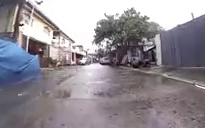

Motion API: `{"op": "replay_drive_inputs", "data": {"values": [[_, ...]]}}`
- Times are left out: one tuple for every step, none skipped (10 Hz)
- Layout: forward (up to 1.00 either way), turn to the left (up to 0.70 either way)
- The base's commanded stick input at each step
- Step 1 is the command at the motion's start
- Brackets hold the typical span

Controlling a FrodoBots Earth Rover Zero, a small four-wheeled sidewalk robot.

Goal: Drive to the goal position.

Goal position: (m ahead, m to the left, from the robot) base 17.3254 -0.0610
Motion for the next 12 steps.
{"op": "replay_drive_inputs", "data": {"values": [[1.00,0.00],[1.00,-0.08],[1.00,-0.26],[1.00,-0.07],[1.00,-0.18],[1.00,0.00],[1.00,0.00],[1.00,0.00],[1.00,0.00],[1.00,0.00],[1.00,0.00],[1.00,0.03]]}}
